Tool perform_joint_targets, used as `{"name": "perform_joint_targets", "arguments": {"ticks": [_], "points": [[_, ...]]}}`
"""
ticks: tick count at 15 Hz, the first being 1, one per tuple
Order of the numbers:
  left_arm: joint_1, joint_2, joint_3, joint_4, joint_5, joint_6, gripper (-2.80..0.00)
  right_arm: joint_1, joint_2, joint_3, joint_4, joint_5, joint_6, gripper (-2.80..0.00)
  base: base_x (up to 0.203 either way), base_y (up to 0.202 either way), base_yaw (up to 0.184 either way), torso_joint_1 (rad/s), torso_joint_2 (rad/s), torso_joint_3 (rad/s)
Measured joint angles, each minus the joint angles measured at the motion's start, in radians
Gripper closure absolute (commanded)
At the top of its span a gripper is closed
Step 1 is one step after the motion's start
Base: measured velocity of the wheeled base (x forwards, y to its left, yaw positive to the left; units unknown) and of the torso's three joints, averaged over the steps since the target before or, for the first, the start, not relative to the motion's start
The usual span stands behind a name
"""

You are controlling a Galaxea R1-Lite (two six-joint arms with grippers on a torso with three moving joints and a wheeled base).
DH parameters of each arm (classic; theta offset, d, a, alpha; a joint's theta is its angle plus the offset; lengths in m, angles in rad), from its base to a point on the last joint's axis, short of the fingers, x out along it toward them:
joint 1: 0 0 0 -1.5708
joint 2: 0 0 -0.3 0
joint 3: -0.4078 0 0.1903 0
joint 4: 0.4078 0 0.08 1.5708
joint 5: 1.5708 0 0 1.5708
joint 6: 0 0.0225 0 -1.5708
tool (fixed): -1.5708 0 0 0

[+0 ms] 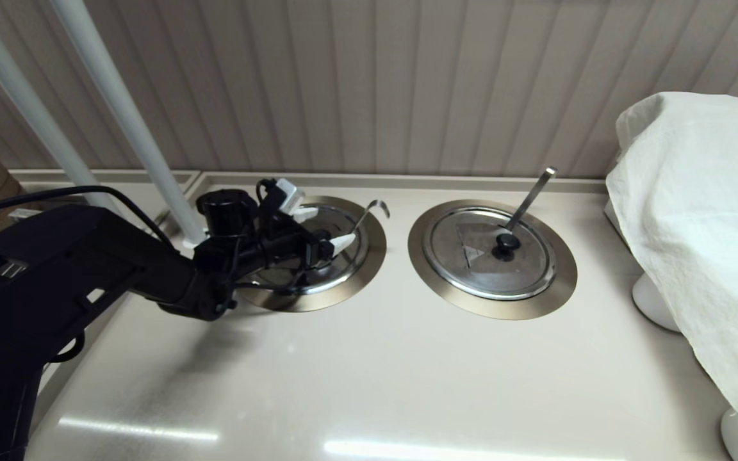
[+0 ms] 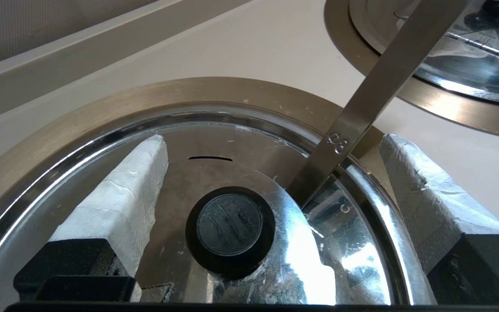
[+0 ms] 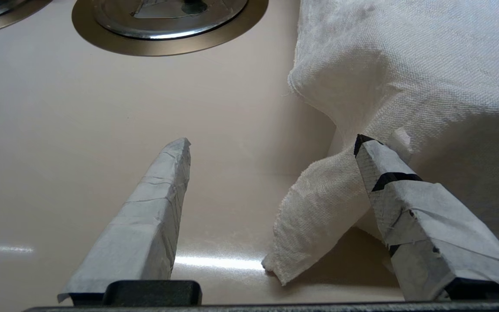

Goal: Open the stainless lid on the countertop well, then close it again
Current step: Put the spoon in the groove

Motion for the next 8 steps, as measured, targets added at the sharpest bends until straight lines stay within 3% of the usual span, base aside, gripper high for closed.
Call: {"name": "perform_joint_targets", "arguments": {"ticks": [8], "points": [[-0.011,0.099,-0.146,0.003,0.001,-0.002,-2.80,0.000,0.000,0.000,0.000,0.000,0.000,-2.80,0.000,0.000,0.000,0.000,0.00,0.000]]}}
